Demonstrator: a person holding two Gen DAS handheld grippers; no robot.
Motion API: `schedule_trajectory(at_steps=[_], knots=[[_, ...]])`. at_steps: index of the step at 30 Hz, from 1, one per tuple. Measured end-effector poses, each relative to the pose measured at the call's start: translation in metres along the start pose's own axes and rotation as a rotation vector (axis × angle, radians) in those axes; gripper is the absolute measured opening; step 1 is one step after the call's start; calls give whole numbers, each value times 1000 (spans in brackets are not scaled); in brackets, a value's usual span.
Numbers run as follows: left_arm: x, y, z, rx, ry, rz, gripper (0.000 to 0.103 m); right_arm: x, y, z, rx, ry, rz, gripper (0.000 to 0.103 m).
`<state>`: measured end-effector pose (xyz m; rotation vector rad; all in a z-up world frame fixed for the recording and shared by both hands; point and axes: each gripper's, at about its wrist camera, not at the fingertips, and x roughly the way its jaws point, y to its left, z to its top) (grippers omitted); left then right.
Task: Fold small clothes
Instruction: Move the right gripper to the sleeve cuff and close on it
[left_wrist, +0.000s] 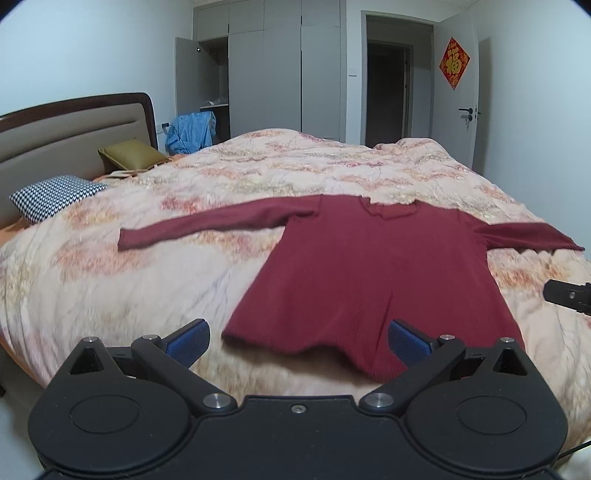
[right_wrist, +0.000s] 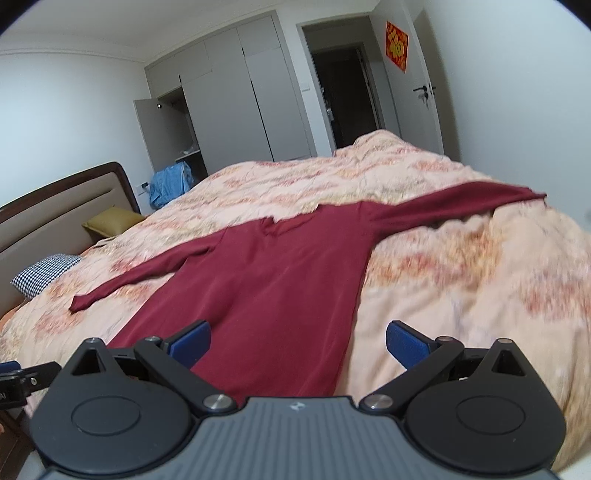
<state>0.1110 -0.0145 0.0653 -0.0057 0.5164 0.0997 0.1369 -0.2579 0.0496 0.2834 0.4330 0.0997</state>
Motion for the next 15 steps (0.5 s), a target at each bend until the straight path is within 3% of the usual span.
schedule_trajectory(at_steps=[9, 15], knots=[[55, -40, 54, -23, -3, 27, 102, 42, -58, 44, 70, -38, -69, 103], [105, -81, 78, -7, 21, -11, 102, 71, -102, 63, 74, -63, -142, 103]])
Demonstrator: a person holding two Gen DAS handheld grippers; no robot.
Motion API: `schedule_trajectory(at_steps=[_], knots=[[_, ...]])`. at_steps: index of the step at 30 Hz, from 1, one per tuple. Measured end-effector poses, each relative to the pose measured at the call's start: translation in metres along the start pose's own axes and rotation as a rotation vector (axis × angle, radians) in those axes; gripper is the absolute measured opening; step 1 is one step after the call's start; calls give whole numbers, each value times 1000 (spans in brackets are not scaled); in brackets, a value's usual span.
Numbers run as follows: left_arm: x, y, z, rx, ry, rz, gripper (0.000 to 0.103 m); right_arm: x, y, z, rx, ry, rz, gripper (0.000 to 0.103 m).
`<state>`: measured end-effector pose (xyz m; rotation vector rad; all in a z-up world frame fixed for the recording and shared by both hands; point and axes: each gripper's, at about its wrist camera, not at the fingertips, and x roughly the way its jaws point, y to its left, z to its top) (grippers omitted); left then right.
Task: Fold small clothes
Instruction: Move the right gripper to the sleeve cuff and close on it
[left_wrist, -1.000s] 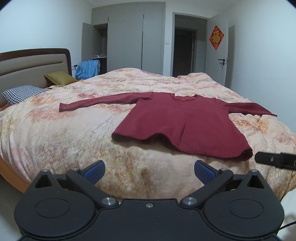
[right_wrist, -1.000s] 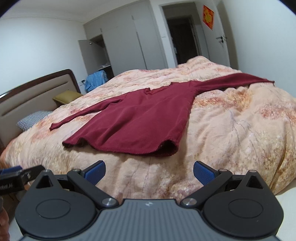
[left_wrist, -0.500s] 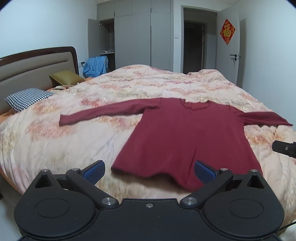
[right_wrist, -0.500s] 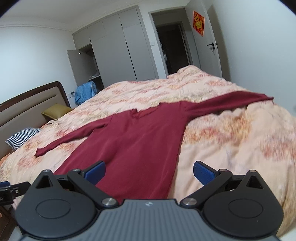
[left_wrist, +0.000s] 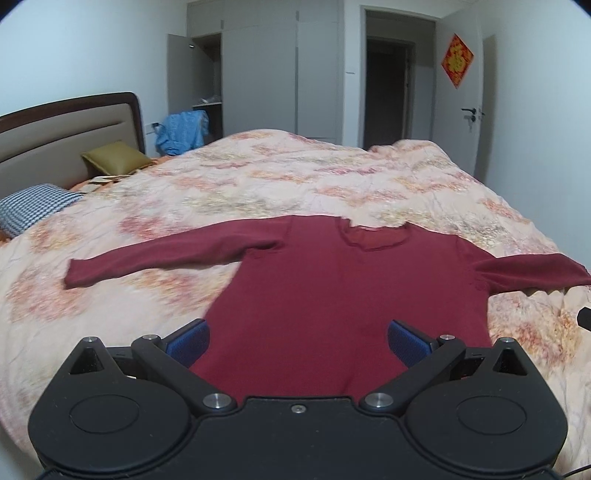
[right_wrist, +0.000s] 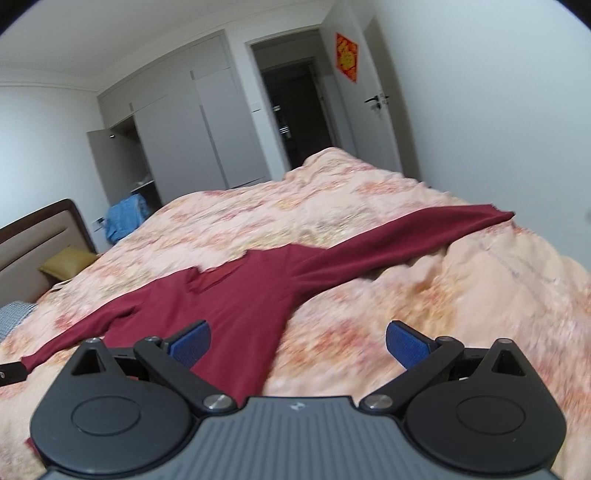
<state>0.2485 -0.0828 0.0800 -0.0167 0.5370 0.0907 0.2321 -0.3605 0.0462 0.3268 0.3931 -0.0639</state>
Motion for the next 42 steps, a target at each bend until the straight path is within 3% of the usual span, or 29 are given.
schedule_trajectory(at_steps=[5, 10, 17, 25, 36, 38, 42], knots=[[50, -42, 13, 52, -6, -18, 102, 30, -41, 10, 24, -34, -73, 103], [110, -81, 20, 110, 46, -30, 102, 59, -91, 20, 63, -87, -101, 103], [169, -120, 22, 157, 106, -42, 102, 121, -148, 57, 79, -31, -122, 103], [205, -138, 19, 175, 125, -60, 102, 182, -209, 94, 169, -30, -248, 103], [224, -145, -4, 119, 143, -112, 102, 225, -265, 100, 352, -31, -277, 103], [224, -144, -6, 112, 142, -114, 102, 229, -275, 101, 416, -41, -289, 97], [224, -144, -6, 108, 147, -116, 102, 241, -292, 107, 506, -67, -327, 77]])
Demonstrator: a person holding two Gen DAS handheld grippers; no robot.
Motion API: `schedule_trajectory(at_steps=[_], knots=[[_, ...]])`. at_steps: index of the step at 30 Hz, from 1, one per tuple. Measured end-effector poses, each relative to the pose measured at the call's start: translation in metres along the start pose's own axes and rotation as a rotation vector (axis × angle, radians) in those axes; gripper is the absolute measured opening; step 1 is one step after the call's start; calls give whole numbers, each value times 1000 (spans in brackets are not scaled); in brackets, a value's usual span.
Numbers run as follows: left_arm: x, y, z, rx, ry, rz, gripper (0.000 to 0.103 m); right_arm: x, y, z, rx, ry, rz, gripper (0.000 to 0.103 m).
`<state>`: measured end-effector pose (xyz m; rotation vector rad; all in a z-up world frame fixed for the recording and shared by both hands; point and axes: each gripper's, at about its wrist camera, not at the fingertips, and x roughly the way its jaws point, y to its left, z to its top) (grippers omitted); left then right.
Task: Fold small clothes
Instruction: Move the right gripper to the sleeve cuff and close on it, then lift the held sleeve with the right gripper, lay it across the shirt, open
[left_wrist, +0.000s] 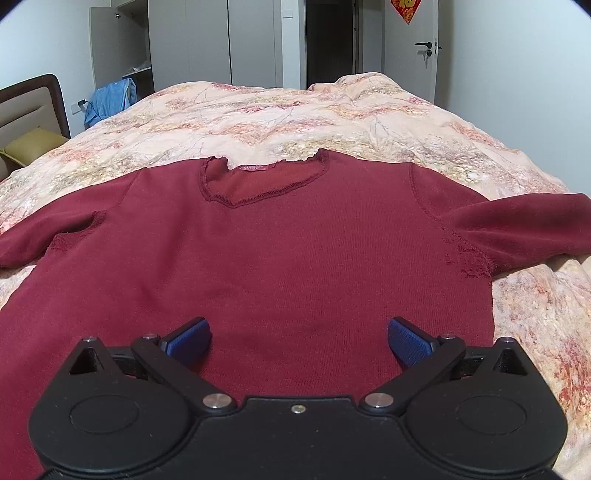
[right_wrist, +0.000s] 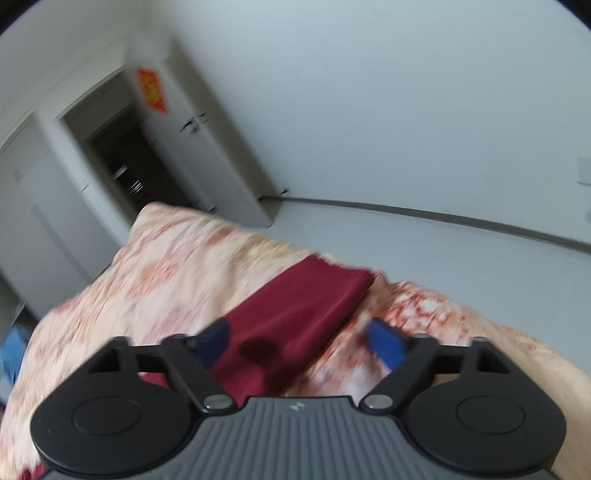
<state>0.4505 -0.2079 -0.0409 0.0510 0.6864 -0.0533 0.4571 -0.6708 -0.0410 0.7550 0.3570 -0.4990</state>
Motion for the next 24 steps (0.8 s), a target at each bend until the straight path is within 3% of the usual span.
schedule_trajectory(at_steps=[2, 4, 5, 6, 9, 14, 19, 24], knots=[[0, 0, 0, 1, 0, 1, 102, 9, -1, 5, 27, -1, -23, 64], [0, 0, 1, 1, 2, 2, 102, 17, -1, 7, 48, 11, -65, 31], [0, 0, 1, 0, 3, 1, 102, 18, -2, 8, 58, 9, -78, 23], [0, 1, 2, -2, 7, -1, 102, 19, -3, 8, 63, 10, -73, 9], [-3, 3, 5, -8, 15, -10, 102, -1, -1, 10, 59, -30, -71, 6], [-11, 5, 8, 12, 13, -29, 102, -81, -10, 10, 70, -91, -18, 6], [-16, 8, 9, 17, 9, -41, 102, -140, -50, -16, 143, -15, -39, 6], [-20, 12, 8, 17, 24, -45, 102, -156, -80, -50, 198, 15, -42, 6]])
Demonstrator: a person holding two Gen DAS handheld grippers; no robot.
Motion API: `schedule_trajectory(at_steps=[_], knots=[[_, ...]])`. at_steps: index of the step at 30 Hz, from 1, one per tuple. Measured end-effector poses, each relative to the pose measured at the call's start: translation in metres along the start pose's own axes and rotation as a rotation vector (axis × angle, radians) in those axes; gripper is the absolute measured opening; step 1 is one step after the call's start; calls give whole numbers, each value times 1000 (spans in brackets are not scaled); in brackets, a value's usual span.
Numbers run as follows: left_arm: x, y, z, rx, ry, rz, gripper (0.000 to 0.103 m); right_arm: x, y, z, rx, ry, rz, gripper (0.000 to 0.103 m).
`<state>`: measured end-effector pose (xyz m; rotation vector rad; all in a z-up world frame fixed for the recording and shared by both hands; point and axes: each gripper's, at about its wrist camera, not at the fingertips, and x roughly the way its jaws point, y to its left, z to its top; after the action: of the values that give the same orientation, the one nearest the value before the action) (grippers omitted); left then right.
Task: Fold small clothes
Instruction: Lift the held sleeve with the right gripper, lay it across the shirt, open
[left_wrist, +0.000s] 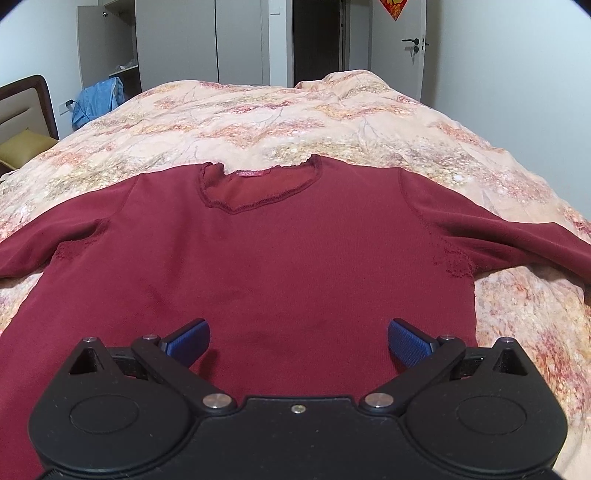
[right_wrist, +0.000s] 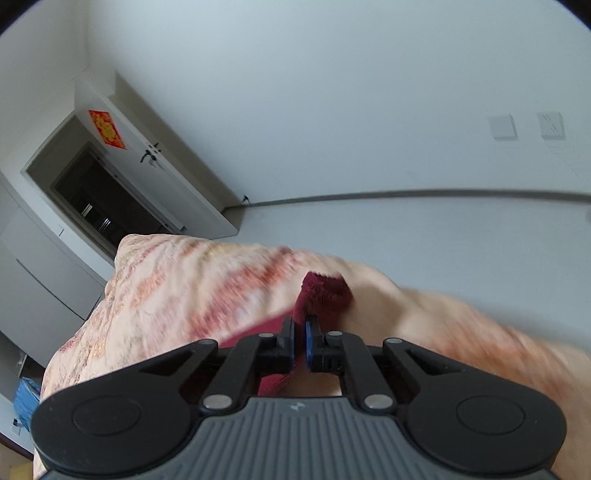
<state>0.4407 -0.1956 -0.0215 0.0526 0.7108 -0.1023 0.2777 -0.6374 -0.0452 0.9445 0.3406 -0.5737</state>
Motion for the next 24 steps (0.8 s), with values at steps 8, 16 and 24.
schedule_trajectory(at_steps=[8, 16, 24], knots=[[-16, 13, 9, -31, -10, -4, 102, -8, 46, 1, -231, -150, 30, 6], [-56, 57, 34, -149, -91, -1, 102, -42, 208, -27, -720, -324, 311, 6], [-105, 139, 45, -287, -189, 115, 102, -56, 354, -162, -1056, -235, 658, 6]])
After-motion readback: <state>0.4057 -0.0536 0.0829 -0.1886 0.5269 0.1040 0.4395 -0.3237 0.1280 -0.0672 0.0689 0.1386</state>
